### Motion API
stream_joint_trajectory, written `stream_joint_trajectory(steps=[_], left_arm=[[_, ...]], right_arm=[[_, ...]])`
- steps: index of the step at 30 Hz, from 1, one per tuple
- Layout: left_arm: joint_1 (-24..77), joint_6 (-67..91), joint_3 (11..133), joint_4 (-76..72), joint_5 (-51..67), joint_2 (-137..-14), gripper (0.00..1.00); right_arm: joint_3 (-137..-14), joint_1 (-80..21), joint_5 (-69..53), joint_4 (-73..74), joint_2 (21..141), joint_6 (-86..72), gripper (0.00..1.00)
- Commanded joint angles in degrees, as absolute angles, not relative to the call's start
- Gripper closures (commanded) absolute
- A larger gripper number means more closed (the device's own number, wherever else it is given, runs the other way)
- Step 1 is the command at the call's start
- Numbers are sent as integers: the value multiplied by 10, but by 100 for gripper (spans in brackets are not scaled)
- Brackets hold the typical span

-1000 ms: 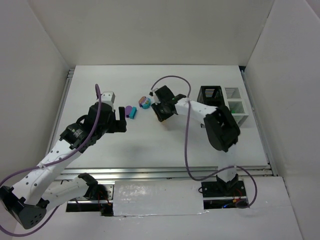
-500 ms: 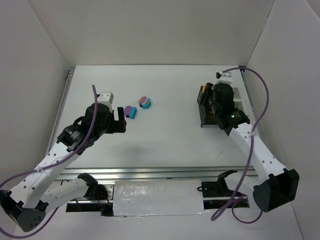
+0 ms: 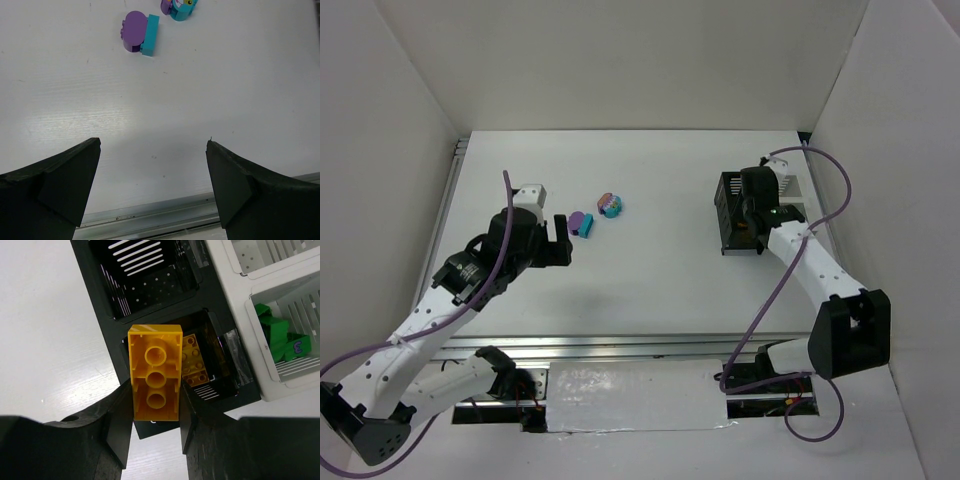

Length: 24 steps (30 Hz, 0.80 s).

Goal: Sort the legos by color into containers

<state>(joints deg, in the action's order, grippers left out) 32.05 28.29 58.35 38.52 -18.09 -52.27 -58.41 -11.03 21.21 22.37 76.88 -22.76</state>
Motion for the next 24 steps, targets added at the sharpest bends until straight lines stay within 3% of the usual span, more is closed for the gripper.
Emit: stream_joint_trajectory(steps=[1,4,11,15,19,22,24], left_arm=[[317,269,584,366,-176,-524,0],[317,268,584,365,-171,-528,0],[316,268,584,365,-167,-533,0],[316,269,584,364,-166,-534,0],[313,278,585,366,-177,-543,0],[302,312,599,385,-201,-575,0],[287,350,620,399,-219,-617,1]], right_arm=[[-607,-108,233,219,760,-239,72],[-603,-103,238,214,757,-238,65],[-600,-101,236,214,749,-241,36],[-597,-101,231,210,737,-239,25],[-603,-102,208,214,718,-239,25],[-601,-110,122,207,680,-236,24],[-596,-116,28,197,644,-234,4]])
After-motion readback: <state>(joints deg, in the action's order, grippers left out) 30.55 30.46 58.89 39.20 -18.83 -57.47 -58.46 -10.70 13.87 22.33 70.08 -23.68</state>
